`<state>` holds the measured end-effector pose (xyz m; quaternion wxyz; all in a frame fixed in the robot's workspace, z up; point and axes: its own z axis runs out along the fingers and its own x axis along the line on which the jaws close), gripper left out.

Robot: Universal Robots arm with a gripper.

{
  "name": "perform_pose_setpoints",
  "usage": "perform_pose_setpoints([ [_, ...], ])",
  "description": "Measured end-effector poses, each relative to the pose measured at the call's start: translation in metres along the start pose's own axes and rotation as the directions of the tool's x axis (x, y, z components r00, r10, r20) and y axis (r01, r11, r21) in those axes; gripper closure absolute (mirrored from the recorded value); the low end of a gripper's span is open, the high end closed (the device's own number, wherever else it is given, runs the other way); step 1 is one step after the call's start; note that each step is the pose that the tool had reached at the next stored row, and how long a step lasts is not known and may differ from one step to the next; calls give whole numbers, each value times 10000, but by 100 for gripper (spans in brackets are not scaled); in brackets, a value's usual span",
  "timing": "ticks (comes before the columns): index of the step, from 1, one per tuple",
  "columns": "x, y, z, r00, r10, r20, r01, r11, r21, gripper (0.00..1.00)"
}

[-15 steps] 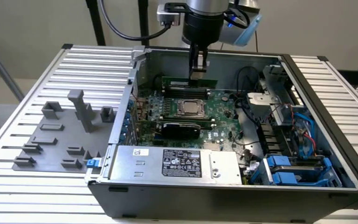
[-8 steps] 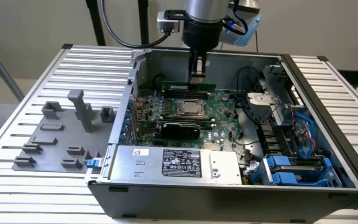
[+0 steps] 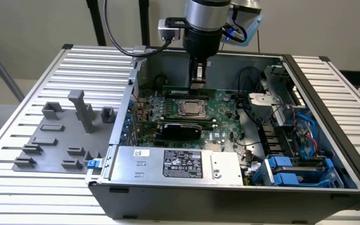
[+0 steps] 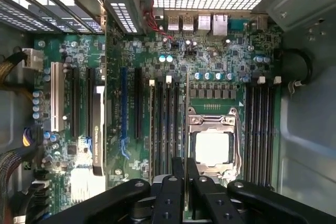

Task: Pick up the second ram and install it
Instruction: 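Insert the second ram into the second slot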

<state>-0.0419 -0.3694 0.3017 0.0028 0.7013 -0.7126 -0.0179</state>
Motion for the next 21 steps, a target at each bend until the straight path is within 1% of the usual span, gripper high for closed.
perform_pose_setpoints([
  [6,2,-11,108,10000,-1,-1,1,10000,0,100],
  [13,11,-61,236,10000,-1,0,1,10000,0,100],
  [21,68,-74,379,10000,-1,2,1,10000,1,100],
])
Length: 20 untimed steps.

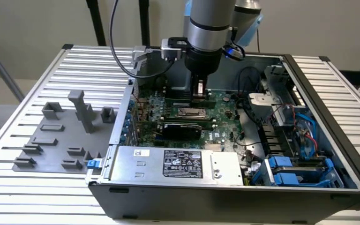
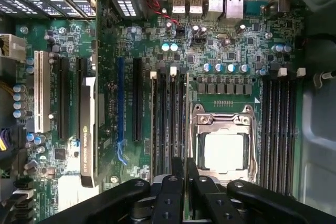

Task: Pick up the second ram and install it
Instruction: 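Insert the second ram into the second slot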

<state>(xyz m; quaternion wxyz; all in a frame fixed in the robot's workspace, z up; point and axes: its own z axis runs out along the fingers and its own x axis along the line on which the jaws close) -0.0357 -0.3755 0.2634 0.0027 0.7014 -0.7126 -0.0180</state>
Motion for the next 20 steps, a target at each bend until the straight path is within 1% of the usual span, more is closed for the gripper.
perform_pose_setpoints([
  [5,21,-2,90,10000,2,0,-2,10000,0,100],
  [17,36,-8,307,10000,0,-2,0,10000,-1,100],
  [20,41,-8,330,10000,-1,-3,1,10000,-2,100],
])
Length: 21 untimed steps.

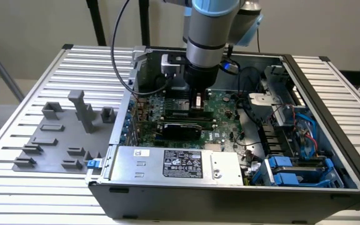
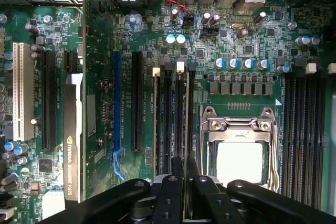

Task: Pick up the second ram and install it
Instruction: 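Insert the second ram into the second slot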

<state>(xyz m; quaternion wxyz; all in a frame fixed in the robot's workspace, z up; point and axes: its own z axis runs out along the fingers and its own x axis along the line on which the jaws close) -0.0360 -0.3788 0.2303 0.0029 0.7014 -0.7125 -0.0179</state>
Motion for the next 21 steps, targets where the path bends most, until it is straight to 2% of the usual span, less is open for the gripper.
perform_pose_setpoints([
  [21,40,-1,17,9999,-115,-2,115,9999,-3,100],
])
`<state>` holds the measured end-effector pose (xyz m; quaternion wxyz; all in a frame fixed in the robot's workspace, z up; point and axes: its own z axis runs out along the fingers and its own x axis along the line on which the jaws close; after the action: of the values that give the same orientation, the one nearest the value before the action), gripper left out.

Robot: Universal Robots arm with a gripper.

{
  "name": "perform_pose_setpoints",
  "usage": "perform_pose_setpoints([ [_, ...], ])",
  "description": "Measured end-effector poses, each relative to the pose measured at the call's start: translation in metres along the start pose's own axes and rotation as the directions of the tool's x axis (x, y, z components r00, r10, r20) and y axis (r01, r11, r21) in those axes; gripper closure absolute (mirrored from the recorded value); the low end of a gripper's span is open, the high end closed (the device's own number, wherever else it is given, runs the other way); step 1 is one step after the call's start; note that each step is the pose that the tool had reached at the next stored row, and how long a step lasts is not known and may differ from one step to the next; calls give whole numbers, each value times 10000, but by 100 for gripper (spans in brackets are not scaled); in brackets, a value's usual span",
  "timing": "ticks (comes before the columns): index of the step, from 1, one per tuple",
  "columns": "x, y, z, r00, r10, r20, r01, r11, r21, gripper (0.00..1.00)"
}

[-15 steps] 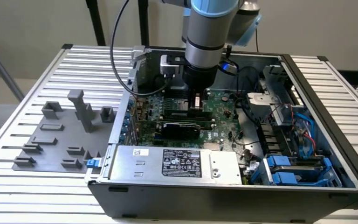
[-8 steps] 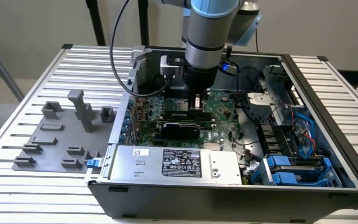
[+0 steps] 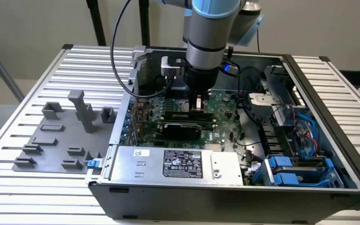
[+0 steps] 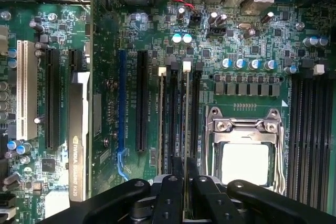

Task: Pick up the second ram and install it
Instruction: 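Insert the second ram into the second slot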

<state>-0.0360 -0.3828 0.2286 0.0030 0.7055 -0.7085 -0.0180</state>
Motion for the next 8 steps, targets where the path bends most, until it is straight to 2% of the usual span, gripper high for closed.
perform_pose_setpoints([
  [8,0,2,31,10000,-2,25,2,10000,0,100],
])
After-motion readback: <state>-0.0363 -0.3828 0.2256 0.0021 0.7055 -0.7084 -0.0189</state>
